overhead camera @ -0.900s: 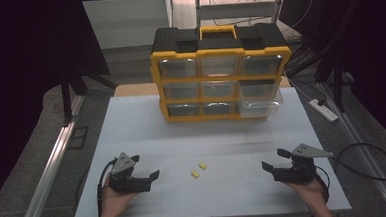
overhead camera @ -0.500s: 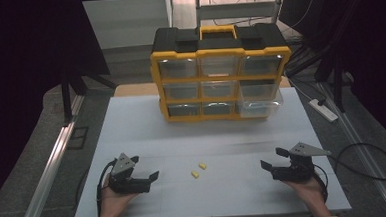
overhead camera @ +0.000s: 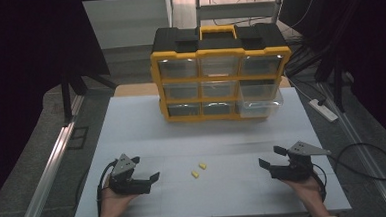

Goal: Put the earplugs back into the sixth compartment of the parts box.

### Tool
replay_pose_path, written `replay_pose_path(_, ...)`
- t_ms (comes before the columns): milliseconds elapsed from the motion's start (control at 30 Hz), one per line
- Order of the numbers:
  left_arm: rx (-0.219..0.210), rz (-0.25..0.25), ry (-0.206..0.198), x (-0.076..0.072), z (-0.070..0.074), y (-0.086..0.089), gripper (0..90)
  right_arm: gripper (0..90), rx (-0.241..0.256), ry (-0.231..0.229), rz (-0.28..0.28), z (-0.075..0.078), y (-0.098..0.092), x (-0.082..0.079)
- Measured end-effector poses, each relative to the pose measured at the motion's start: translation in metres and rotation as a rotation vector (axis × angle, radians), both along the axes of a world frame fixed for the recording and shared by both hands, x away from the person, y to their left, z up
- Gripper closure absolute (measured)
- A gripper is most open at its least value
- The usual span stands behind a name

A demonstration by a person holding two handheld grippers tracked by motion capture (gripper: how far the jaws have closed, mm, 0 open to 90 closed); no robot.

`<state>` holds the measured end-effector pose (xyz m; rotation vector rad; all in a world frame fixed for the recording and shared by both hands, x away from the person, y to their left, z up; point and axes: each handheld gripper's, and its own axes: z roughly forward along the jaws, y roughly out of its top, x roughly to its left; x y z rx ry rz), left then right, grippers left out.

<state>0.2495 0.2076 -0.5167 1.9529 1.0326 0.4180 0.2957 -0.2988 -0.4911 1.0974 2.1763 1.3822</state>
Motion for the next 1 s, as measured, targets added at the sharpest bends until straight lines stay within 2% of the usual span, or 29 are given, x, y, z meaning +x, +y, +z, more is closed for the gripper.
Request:
replay_pose_path(33, -0.003, -0.003, 0.0, 0.0, 0.0, 0.0, 6.3, 19.0, 0.012, -0.004, 0.006, 0.002, 0.002, 0.0)
replay_pose_path(67, -0.005, -0.004, 0.003, -0.001, 0.001, -0.001, 6.4, 19.0, -0.007, -0.022, 0.02, 0.006, 0.008, -0.001)
replay_pose_path(200, 0.002, -0.011, -0.002, -0.003, 0.001, -0.001, 6.5, 19.2, -0.016, -0.027, 0.041, 0.008, 0.015, -0.001)
replay_pose_path(600, -0.002, -0.013, -0.002, -0.001, 0.001, -0.004, 6.8, 20.5, -0.007, -0.049, 0.058, 0.017, 0.023, -0.002)
replay_pose_path(800, 0.012, -0.018, 0.003, -0.002, 0.0, -0.006, 6.9, 20.9, 0.016, -0.039, 0.08, 0.022, 0.032, 0.001)
replay_pose_path(1000, 0.012, -0.016, -0.002, -0.002, 0.0, -0.006, 6.9, 21.1, -0.004, -0.042, 0.096, 0.03, 0.044, 0.007)
